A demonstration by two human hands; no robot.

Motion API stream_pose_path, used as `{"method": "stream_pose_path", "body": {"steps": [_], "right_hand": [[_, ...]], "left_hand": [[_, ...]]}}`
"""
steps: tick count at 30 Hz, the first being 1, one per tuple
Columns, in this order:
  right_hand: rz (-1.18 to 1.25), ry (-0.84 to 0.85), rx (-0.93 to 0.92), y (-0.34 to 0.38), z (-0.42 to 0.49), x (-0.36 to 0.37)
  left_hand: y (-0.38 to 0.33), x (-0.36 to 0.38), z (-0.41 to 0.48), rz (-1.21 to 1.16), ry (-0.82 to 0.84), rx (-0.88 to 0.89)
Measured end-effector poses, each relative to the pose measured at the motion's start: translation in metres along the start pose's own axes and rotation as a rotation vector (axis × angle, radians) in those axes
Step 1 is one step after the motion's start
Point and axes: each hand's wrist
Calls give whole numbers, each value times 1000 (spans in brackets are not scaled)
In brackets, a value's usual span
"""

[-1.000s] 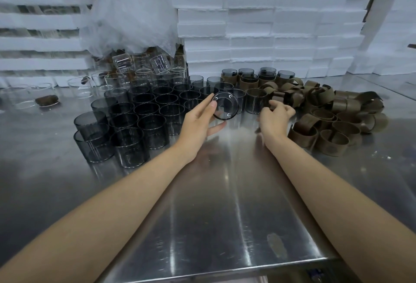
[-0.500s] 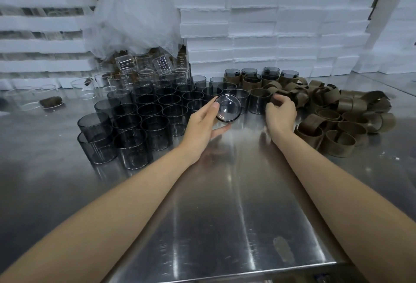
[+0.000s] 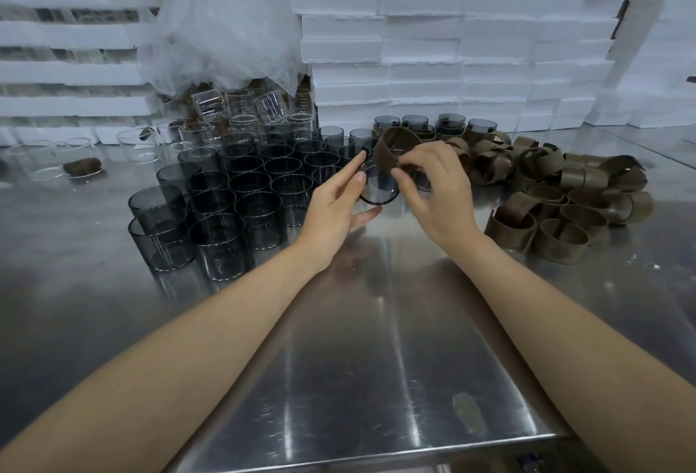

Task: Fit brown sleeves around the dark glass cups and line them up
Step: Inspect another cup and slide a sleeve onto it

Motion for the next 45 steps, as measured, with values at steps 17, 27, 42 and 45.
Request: {"method": "stream_pose_path", "body": {"steps": [17,27,42,45], "right_hand": [[-172,60,-270,6,4,-1],[362,21,254,19,6,-6],[527,60,548,18,0,-2],[515,55,538,18,0,-2]], "left_hand": [[-6,4,-3,-9,-4,-5],[-2,2,1,27,-17,-22],[-8,5,-3,36,-19,-85],[-10,6,-4,45,-17,-91]]}}
Point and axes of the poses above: each hand's wrist, its own z-axis towards the middle knuckle, its own x-axis out of the palm, y = z × x, and after that the axes turned 6 degrees about y, right-handed
